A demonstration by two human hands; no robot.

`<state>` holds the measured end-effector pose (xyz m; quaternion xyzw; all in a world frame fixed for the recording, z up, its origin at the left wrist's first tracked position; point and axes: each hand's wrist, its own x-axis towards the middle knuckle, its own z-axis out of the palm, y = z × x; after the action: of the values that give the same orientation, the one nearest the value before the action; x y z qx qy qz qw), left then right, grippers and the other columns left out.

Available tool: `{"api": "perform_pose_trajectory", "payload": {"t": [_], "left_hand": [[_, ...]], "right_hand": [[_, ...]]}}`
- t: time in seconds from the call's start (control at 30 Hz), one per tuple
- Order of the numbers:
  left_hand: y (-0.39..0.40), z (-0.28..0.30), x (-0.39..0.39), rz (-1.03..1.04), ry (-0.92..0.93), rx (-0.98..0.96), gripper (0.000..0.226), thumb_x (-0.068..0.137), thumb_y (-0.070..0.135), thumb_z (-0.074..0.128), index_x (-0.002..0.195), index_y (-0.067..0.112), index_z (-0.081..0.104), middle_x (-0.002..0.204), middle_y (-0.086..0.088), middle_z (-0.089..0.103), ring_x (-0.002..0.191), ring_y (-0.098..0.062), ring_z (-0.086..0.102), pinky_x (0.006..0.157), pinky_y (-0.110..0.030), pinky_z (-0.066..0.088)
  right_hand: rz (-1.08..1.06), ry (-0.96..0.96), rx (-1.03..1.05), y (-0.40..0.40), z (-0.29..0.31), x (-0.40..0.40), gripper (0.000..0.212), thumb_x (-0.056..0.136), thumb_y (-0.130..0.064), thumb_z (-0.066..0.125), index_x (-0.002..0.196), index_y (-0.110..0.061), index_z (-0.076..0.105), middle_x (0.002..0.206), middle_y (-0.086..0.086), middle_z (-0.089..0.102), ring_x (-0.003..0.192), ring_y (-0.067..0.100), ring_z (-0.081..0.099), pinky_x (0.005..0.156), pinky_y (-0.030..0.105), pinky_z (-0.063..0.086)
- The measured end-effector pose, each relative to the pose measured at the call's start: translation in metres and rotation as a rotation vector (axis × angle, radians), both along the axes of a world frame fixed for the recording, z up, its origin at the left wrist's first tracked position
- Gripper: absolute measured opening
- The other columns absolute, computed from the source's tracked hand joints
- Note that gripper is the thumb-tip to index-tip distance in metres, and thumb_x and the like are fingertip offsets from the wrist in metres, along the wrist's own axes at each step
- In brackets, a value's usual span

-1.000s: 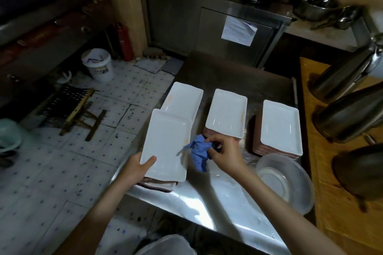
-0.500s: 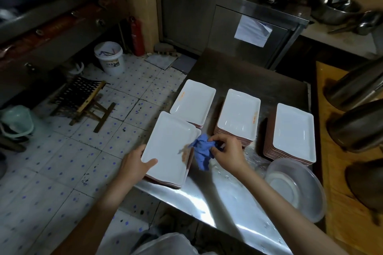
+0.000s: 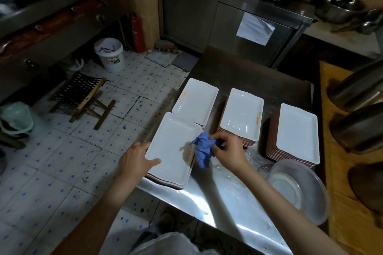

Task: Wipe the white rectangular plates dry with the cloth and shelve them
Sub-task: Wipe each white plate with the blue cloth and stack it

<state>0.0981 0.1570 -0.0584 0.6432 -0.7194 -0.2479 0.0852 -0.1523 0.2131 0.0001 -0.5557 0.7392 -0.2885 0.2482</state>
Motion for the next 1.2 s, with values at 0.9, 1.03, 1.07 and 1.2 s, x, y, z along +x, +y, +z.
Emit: {"api": "perform_pose_trajectory", "payload": {"t": [0.9,1.03,1.07,1.2], "left_hand": [[-0.105,0.008,-0.075,-0.102,0.255,-0.007,0.044,0.087,0.031,0.066,0.127,0.016,0.057,0.112,-0.007,0.058,0.103,-0.021,0.058,0.072,-0.024,0.037],[-0.131,0.004,-0.096,-0.134,0.216,-0.013,0.047,0.088,0.031,0.064,0.132,0.017,0.053,0.127,-0.008,0.052,0.11,-0.024,0.057,0.082,-0.029,0.042],[-0.137,0.004,-0.1,-0.137,0.195,-0.019,0.048,0.089,0.031,0.063,0.134,0.017,0.051,0.128,-0.01,0.051,0.112,-0.026,0.056,0.084,-0.032,0.043],[-0.157,-0.001,-0.112,-0.146,0.137,-0.035,0.05,0.09,0.029,0.061,0.135,0.015,0.046,0.127,-0.013,0.048,0.111,-0.031,0.054,0.079,-0.033,0.042]], "right_hand": [[-0.228,-0.051,0.026,-0.048,-0.005,-0.009,0.023,0.076,0.007,0.062,0.086,-0.013,0.07,0.08,-0.001,0.064,0.076,0.02,0.061,0.071,0.031,0.053],[-0.271,-0.036,0.001,-0.059,-0.005,-0.014,0.029,0.074,0.007,0.062,0.079,-0.021,0.065,0.075,-0.003,0.063,0.067,0.011,0.056,0.06,0.013,0.045],[-0.281,-0.036,-0.004,-0.061,-0.005,-0.014,0.029,0.074,0.007,0.062,0.078,-0.021,0.064,0.075,-0.004,0.062,0.065,0.008,0.054,0.058,0.009,0.042],[-0.312,-0.049,-0.015,-0.069,-0.005,-0.016,0.029,0.075,0.008,0.062,0.078,-0.021,0.064,0.075,-0.007,0.061,0.063,-0.001,0.053,0.057,0.006,0.041]]}}
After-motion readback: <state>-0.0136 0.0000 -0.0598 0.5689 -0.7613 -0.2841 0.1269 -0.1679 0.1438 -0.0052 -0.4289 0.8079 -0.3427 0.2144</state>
